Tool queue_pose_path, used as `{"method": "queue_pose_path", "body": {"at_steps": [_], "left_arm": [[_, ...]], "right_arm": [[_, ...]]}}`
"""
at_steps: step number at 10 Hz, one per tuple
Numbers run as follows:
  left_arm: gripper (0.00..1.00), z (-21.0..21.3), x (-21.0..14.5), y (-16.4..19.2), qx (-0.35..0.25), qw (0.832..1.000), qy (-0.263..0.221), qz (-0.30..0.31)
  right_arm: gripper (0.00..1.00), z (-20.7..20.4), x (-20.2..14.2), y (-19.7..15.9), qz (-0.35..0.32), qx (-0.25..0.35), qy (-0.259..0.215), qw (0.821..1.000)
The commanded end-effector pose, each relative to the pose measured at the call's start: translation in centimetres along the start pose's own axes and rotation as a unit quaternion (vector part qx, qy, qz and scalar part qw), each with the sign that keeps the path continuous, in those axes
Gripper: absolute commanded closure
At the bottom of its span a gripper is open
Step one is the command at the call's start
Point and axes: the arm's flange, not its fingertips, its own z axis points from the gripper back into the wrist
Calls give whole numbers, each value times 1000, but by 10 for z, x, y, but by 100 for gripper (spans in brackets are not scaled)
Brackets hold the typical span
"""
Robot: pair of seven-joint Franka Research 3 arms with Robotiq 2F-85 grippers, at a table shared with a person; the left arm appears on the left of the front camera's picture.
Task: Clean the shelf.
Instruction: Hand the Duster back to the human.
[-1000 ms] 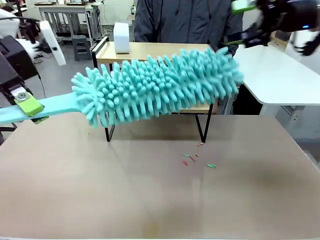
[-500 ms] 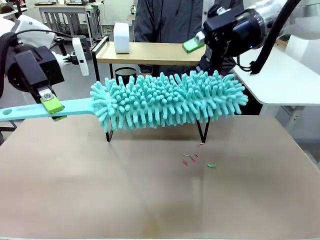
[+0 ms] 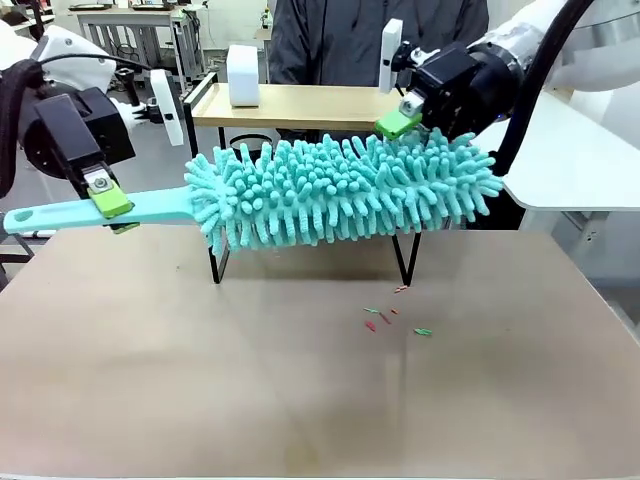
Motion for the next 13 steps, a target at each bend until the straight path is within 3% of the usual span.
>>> {"method": "queue_pose_path", "body": {"at_steps": [1,6,7,8,9,11,12,13], "left_arm": [[88,8,4,-4,-7,1000,-14,-11],[88,7,6,-1,-12,1000,-9,-8],[88,7,6,-2,-12,1000,-5,-8],[88,7,7,-2,-12,1000,-6,-7],[88,6,7,-3,-10,1000,-6,-7],[88,6,7,-3,-9,1000,-7,-6],[88,8,7,-3,-3,1000,-12,-4],[88,9,7,-3,-3,1000,-15,-5]], "right_arm": [[0,11,-1,3,-22,-11,37,999],[0,16,-6,0,-18,-11,22,1000],[58,14,-6,0,-20,-10,40,999],[59,14,-5,0,-19,-9,42,999],[100,14,-5,0,-20,-7,45,999],[100,14,-5,2,-21,-8,49,999],[87,14,-5,1,-26,-5,53,998],[96,14,-5,0,-33,-7,54,998]]}}
